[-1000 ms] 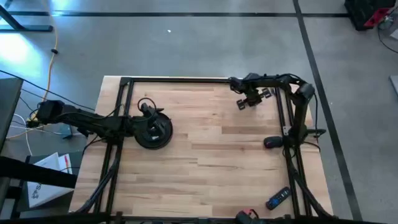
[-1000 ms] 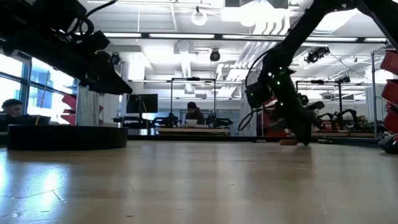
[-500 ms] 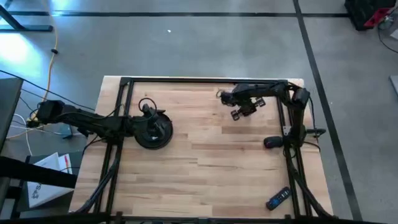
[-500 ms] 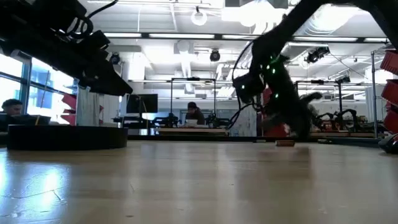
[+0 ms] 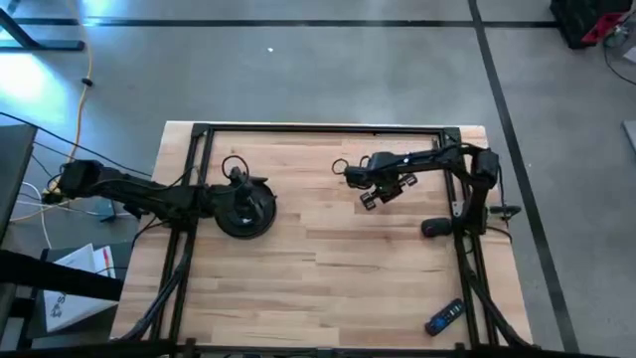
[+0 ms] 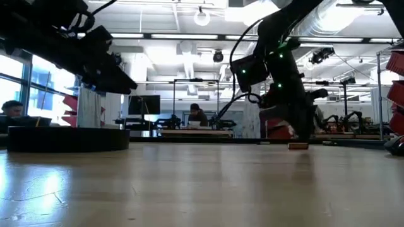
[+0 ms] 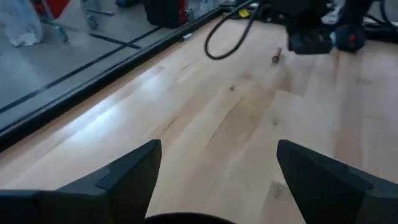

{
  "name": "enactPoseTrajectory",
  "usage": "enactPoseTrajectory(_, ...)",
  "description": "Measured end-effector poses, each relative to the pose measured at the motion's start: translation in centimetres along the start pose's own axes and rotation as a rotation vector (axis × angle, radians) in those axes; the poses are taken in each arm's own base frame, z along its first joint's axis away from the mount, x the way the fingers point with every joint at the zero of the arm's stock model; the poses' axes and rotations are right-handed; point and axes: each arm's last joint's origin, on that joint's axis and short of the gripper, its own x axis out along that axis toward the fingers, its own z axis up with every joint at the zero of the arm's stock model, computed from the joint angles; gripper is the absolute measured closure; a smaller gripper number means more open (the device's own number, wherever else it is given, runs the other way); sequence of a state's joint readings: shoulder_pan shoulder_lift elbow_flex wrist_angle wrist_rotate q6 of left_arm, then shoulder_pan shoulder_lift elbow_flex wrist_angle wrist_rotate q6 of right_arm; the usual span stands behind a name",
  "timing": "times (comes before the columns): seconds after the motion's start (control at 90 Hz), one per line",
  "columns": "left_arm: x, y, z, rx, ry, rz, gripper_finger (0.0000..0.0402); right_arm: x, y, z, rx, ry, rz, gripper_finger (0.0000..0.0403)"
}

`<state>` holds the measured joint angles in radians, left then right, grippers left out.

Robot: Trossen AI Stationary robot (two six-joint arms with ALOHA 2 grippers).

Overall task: Insert battery
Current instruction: Insert the yellow battery into the white-black wall clock

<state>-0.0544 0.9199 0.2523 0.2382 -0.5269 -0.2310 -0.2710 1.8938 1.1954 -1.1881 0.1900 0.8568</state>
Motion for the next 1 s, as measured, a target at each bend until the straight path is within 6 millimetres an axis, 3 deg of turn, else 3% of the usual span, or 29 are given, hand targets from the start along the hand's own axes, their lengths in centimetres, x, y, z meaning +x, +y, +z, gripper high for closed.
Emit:
enactPoseTrajectory(0.4, 0.0, -0.1, 0.0, -0.001, 0.005, -0.02, 0.0097, -0.2, 0.5, -1.6, -0.015, 0.151, 0.047, 0.0403)
enactPoseTrajectory(0.567, 0.0, -0.1, 0.0, 0.0, 0.006, -0.02, 0.0097, 1.4, 1.2, -3.5, -0.018, 0.225, 0.067, 0.0403)
enactPoseTrajectory(0.756, 0.0, -0.1, 0.0, -0.001, 0.005, -0.021, 0.0097, 2.7, 1.7, -5.0, -0.001, 0.191, 0.047, 0.0403)
enactPoseTrajectory(1.0, 0.0, -0.1, 0.1, -0.004, -0.001, -0.021, 0.0097, 2.0, 2.2, -4.9, -0.02, 0.125, 0.026, 0.0403)
